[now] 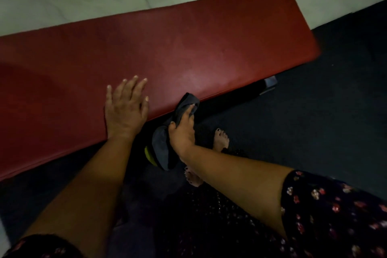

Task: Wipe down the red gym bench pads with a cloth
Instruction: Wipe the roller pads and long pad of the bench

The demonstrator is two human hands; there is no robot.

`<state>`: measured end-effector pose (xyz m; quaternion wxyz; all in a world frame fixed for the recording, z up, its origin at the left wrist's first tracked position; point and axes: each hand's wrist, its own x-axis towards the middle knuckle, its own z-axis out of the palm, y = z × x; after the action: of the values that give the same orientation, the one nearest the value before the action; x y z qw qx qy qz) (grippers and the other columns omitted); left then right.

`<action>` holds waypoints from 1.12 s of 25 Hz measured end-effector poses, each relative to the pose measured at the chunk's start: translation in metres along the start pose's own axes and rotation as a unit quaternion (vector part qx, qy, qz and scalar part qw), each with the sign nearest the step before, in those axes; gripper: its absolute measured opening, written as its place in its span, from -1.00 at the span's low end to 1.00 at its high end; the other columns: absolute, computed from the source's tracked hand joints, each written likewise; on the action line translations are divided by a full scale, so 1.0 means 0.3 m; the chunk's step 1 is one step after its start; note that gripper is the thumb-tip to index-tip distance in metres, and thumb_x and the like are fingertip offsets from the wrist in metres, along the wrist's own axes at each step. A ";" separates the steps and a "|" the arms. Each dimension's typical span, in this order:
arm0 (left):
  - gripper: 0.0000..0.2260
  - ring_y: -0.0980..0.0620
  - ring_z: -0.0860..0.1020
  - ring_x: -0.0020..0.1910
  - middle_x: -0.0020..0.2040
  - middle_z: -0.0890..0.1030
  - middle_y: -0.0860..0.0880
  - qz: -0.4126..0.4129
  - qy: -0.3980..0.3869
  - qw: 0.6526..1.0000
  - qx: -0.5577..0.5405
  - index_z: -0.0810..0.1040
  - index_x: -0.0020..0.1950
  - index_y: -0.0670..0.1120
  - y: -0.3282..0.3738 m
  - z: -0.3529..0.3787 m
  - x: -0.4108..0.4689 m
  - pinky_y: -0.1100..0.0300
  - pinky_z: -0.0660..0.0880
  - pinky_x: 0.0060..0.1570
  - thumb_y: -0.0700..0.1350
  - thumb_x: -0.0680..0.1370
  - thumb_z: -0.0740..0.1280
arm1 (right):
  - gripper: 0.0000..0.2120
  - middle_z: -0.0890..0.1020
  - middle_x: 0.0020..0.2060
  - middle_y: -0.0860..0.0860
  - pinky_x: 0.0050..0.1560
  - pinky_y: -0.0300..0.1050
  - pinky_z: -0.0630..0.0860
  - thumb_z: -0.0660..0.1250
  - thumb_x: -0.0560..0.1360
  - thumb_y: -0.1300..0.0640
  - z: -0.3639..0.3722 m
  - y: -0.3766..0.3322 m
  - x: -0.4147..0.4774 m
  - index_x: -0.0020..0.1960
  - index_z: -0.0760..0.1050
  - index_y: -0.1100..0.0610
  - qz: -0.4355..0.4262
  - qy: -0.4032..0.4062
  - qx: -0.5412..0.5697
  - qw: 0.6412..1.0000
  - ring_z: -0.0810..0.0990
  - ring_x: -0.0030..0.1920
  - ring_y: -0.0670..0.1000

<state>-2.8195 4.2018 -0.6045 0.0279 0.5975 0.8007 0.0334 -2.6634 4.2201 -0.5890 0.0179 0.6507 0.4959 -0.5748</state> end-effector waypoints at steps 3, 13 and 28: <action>-0.56 -0.06 0.18 0.53 0.54 0.28 -0.02 -0.022 -0.080 0.996 0.033 0.23 0.55 -0.01 -0.067 -0.028 -0.061 -0.17 0.05 0.47 -0.01 0.67 0.09 | -0.26 -0.05 0.57 0.13 0.36 0.10 0.30 0.13 0.63 0.11 0.105 -0.035 -0.061 0.55 -0.35 0.04 -0.005 -0.009 -0.019 1.000 0.31 0.38 0.30; -0.55 -0.11 0.04 0.57 0.58 0.16 -0.04 -0.229 -0.036 0.971 0.055 0.16 0.58 0.06 -0.286 -0.159 -0.376 -0.18 -0.05 0.49 0.04 0.68 0.05 | -0.27 -0.07 0.57 0.11 0.36 0.11 0.25 0.12 0.63 0.12 0.297 -0.081 -0.218 0.55 -0.35 0.06 -0.072 -0.074 -0.091 0.990 0.26 0.39 0.30; -0.37 -0.14 -0.14 0.57 0.60 -0.10 -0.18 -0.394 -0.018 0.919 -0.017 -0.10 0.60 -0.16 -0.534 -0.224 -0.526 -0.09 -0.17 0.53 0.13 0.66 0.02 | -0.25 0.00 0.56 0.14 0.35 0.12 0.26 0.13 0.61 0.12 0.514 -0.143 -0.335 0.55 -0.34 0.12 -0.146 -0.114 -0.185 0.965 0.29 0.37 0.36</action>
<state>-2.9333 4.0038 -0.5507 0.0637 0.2332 0.9701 0.0228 -2.7892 4.0878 -0.5408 0.1106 0.4872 0.6778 -0.5394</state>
